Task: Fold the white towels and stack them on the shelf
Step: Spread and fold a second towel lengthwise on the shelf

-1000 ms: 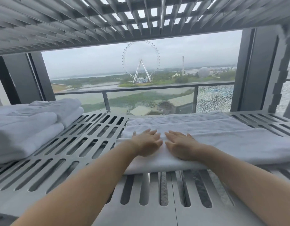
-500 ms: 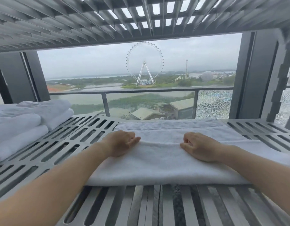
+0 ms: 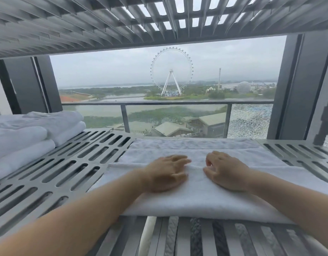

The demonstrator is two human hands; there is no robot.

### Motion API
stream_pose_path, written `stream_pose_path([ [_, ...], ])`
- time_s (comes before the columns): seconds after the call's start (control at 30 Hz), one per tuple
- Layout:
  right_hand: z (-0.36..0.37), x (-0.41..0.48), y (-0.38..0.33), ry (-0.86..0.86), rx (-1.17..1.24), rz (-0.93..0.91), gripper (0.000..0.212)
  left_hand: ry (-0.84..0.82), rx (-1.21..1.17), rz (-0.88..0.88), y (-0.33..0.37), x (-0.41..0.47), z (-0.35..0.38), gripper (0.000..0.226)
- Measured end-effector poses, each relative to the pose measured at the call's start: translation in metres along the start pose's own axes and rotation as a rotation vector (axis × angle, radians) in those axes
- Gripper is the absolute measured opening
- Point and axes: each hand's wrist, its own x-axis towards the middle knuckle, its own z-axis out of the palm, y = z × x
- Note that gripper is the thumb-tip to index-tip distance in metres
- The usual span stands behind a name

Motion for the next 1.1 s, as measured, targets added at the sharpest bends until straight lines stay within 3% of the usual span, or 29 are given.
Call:
stream_pose_path([
  [0.07, 0.004, -0.002, 0.008, 0.000, 0.029, 0.040, 0.018, -0.108, 0.000, -0.011, 0.000, 0.001, 0.011, 0.056],
  [0.2, 0.003, -0.001, 0.028, -0.189, 0.047, -0.017, 0.053, -0.168, -0.040, -0.040, -0.005, 0.010, 0.002, 0.061],
  [0.37, 0.003, 0.009, 0.037, -0.365, 0.058, -0.113, 0.054, -0.140, -0.034, -0.073, 0.006, 0.031, 0.009, 0.064],
  [0.7, -0.008, 0.080, 0.073, -0.194, 0.099, 0.052, 0.049, -0.135, -0.067, -0.232, -0.031, 0.092, -0.009, 0.061],
  [0.93, 0.012, 0.123, 0.081, -0.209, 0.040, 0.090, 0.044, -0.104, 0.029, -0.312, -0.055, 0.145, -0.001, 0.054],
  [1.1, 0.024, 0.140, 0.098, -0.175, 0.069, 0.082, 0.055, -0.055, 0.049, -0.323, -0.066, 0.168, 0.004, 0.052],
])
